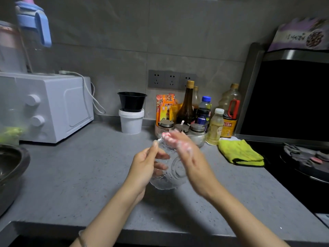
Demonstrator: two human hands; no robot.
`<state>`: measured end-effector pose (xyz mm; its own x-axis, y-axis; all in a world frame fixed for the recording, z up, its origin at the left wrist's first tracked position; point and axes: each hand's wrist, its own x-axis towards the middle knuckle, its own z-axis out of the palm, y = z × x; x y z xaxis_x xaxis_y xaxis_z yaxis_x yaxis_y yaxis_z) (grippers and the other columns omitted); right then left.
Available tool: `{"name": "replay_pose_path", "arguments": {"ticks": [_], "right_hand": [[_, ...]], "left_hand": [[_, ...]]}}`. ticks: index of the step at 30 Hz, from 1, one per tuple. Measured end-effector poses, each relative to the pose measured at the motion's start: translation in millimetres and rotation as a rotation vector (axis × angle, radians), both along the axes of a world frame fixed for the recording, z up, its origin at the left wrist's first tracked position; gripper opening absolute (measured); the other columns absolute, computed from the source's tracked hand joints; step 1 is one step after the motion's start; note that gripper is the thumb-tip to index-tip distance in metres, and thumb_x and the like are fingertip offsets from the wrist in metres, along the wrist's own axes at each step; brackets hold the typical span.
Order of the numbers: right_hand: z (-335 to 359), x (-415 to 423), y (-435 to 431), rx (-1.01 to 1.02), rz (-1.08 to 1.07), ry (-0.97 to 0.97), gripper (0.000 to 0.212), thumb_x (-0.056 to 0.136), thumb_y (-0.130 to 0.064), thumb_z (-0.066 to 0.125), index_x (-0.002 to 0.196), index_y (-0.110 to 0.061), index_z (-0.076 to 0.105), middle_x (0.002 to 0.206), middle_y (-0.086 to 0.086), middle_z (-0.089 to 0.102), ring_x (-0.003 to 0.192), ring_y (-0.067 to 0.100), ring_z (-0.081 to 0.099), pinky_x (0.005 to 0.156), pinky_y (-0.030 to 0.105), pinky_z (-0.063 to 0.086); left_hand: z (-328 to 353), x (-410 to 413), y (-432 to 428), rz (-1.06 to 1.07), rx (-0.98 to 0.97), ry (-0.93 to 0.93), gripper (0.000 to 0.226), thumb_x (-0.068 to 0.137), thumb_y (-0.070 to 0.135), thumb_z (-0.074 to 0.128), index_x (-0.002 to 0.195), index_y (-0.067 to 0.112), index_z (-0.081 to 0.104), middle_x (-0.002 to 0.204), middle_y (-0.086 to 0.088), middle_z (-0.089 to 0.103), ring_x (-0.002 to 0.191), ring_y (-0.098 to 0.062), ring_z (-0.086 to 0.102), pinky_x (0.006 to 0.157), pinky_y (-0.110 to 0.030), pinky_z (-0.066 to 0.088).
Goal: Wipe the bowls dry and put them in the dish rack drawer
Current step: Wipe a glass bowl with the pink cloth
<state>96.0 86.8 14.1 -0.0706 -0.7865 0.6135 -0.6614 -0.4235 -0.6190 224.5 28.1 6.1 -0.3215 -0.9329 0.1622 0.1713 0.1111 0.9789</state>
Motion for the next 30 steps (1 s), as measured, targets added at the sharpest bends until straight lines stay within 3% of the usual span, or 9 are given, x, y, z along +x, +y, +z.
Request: {"name": "replay_pose_path", "arguments": {"ticks": [3, 6, 8, 13, 18, 21, 24, 27, 30], "right_hand": [[-12, 1, 4, -0.006, -0.028, 0.033, 0.07, 0.089, -0.071, 0.01, 0.141, -0.035, 0.041, 0.148, -0.024, 0.033, 0.141, -0.005, 0.017, 0.118, 0.027, 0.014], [-14, 8, 6, -0.042, -0.058, 0.038, 0.062, 0.091, -0.068, 0.017, 0.139, -0.038, 0.043, 0.147, -0.024, 0.035, 0.142, -0.001, 0.016, 0.118, 0.032, 0.018], [-17, 16, 6, -0.08, -0.113, 0.152, 0.056, 0.093, -0.064, 0.022, 0.14, -0.04, 0.041, 0.15, -0.021, 0.032, 0.144, 0.002, 0.013, 0.117, 0.035, 0.019], [-19, 20, 3, -0.207, -0.187, 0.504, 0.046, 0.097, -0.048, 0.029, 0.137, -0.034, 0.048, 0.148, -0.011, 0.038, 0.143, 0.011, 0.023, 0.117, 0.041, 0.02], [-9, 11, -3, -0.138, -0.081, 0.065, 0.042, 0.098, -0.039, 0.033, 0.139, -0.035, 0.044, 0.145, -0.019, 0.038, 0.138, -0.001, 0.027, 0.114, 0.038, 0.029], [-15, 15, 2, -0.074, -0.022, -0.114, 0.043, 0.101, -0.035, 0.027, 0.143, -0.037, 0.034, 0.148, -0.025, 0.031, 0.14, -0.003, 0.02, 0.118, 0.038, 0.021], [-27, 28, 10, -0.114, -0.083, 0.124, 0.047, 0.102, -0.034, 0.023, 0.149, -0.035, 0.021, 0.155, -0.021, 0.015, 0.145, 0.003, 0.004, 0.12, 0.04, 0.011], [-25, 30, 6, -0.236, -0.197, 0.455, 0.048, 0.1, -0.043, 0.025, 0.146, -0.031, 0.034, 0.154, -0.01, 0.026, 0.146, 0.013, 0.011, 0.119, 0.04, 0.012], [-12, 23, -3, -0.202, -0.175, 0.365, 0.047, 0.098, -0.048, 0.029, 0.139, -0.032, 0.046, 0.146, -0.011, 0.04, 0.14, 0.008, 0.027, 0.114, 0.033, 0.024]], "left_hand": [[0, 0, 5, 0.114, -0.021, -0.036, 0.051, 0.097, 0.048, 0.032, 0.074, 0.014, 0.061, 0.068, 0.006, 0.07, 0.048, -0.004, 0.058, 0.051, -0.02, 0.043], [0, -2, 13, 0.196, -0.033, -0.01, 0.058, 0.098, 0.047, 0.029, 0.064, 0.011, 0.058, 0.051, 0.004, 0.063, 0.04, -0.005, 0.053, 0.043, -0.016, 0.041], [-1, -5, 14, 0.265, -0.037, 0.012, 0.06, 0.099, 0.046, 0.029, 0.059, 0.01, 0.055, 0.043, 0.003, 0.056, 0.038, -0.005, 0.051, 0.04, -0.014, 0.04], [-3, -8, 11, 0.328, -0.045, 0.029, 0.049, 0.099, 0.04, 0.034, 0.064, 0.021, 0.063, 0.056, 0.001, 0.064, 0.056, -0.011, 0.062, 0.049, -0.018, 0.048], [1, -7, 14, 0.319, -0.095, 0.089, 0.06, 0.101, 0.038, 0.033, 0.05, 0.011, 0.052, 0.036, 0.002, 0.05, 0.033, -0.005, 0.046, 0.038, -0.015, 0.037], [3, -2, 11, 0.36, -0.086, 0.119, 0.061, 0.101, 0.037, 0.033, 0.051, 0.008, 0.051, 0.033, 0.003, 0.047, 0.031, -0.004, 0.042, 0.037, -0.014, 0.036], [0, -1, 7, 0.362, -0.095, 0.108, 0.06, 0.101, 0.035, 0.034, 0.051, 0.008, 0.051, 0.035, 0.003, 0.048, 0.032, -0.004, 0.043, 0.038, -0.015, 0.037], [-1, -2, 3, 0.348, -0.09, 0.057, 0.054, 0.101, 0.035, 0.037, 0.056, 0.013, 0.058, 0.046, 0.003, 0.057, 0.046, -0.009, 0.054, 0.05, -0.023, 0.044], [1, -2, 5, 0.296, -0.078, 0.049, 0.056, 0.101, 0.033, 0.035, 0.054, 0.011, 0.055, 0.039, 0.003, 0.054, 0.041, -0.009, 0.051, 0.045, -0.019, 0.042]]}}
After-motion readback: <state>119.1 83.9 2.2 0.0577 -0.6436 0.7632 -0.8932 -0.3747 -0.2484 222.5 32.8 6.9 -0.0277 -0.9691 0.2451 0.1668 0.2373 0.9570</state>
